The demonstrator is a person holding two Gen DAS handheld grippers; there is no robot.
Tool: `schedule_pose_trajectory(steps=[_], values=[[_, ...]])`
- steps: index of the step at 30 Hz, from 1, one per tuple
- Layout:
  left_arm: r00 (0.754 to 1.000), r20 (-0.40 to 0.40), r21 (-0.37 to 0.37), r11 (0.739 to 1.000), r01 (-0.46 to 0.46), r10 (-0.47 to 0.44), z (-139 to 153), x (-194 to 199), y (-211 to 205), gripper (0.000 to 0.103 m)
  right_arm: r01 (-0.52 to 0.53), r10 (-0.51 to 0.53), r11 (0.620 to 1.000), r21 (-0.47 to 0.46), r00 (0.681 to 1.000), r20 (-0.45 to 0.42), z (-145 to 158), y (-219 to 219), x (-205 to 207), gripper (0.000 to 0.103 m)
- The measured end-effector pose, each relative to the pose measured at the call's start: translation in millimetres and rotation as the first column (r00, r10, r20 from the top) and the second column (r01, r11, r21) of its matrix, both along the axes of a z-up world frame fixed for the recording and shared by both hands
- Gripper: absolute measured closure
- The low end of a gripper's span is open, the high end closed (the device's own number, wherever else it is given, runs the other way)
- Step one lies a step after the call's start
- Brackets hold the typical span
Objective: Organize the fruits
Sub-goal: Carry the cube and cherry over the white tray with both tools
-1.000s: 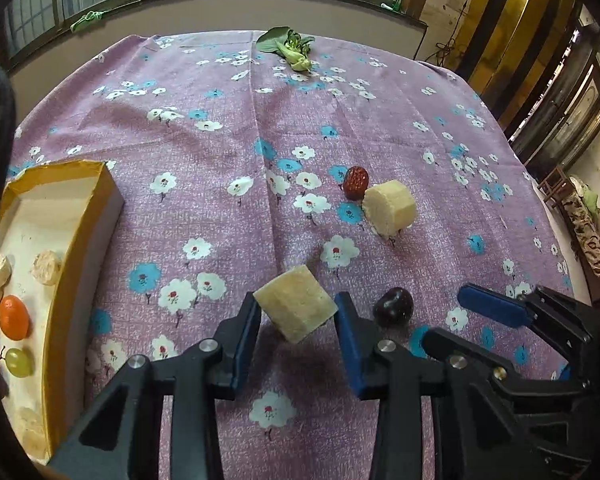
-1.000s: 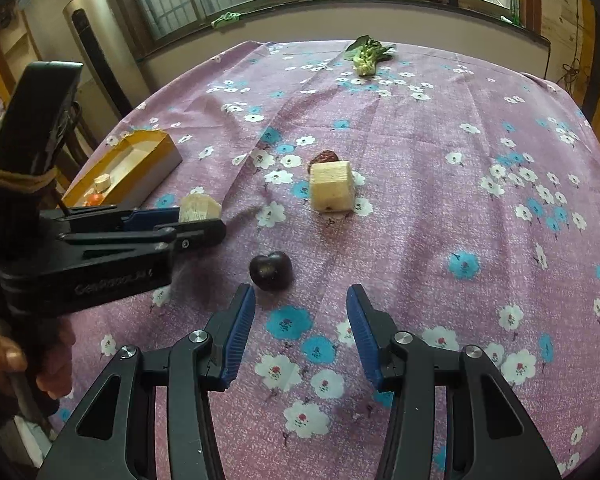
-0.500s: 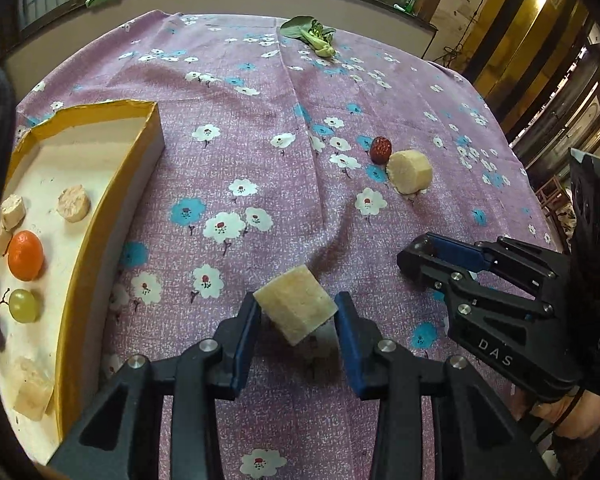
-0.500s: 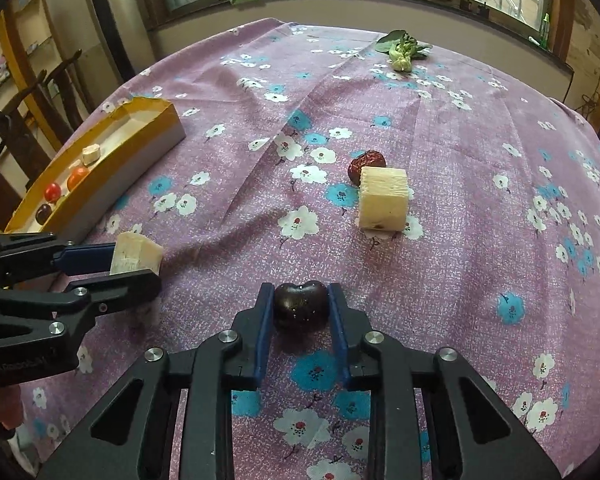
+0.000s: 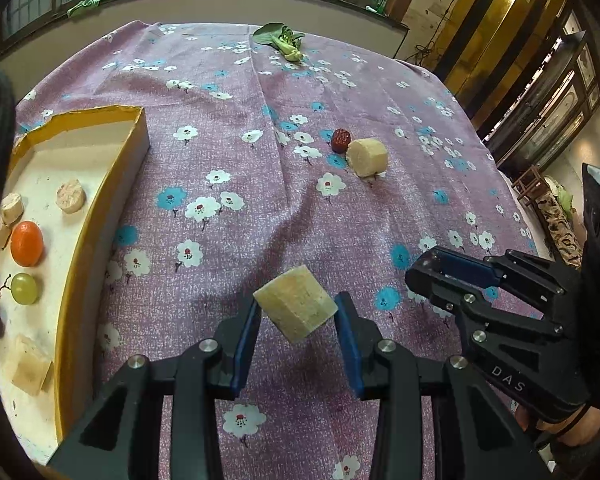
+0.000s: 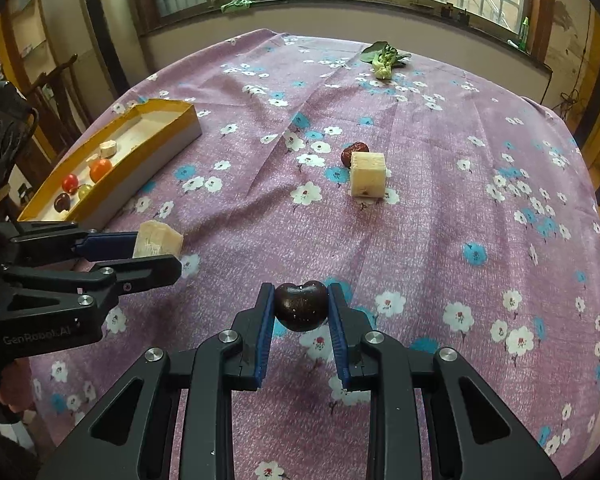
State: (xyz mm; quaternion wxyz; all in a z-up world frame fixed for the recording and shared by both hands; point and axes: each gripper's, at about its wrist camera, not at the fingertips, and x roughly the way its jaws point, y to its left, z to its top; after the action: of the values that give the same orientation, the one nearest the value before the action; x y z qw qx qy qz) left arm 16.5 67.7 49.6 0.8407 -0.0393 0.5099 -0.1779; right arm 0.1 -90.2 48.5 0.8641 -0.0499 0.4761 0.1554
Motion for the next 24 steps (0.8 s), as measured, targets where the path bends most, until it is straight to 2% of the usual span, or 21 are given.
schedule_pose_trajectory(steps=[14,24], values=[[0.997,0.064,0.003,0.999,-0.038,0.038,29.7,-17.2,39.1,0.063,-0.056,0.056,0.998,0.008,0.998,0.042,20.3,49.3,1.7,0.078],[0.986,0.102,-0.001,0.991,-0.135,0.135,47.8,-21.4,88.4,0.063,-0.158,0.157,0.987,0.012,0.985,0.071,36.0,98.0,11.5,0.078]])
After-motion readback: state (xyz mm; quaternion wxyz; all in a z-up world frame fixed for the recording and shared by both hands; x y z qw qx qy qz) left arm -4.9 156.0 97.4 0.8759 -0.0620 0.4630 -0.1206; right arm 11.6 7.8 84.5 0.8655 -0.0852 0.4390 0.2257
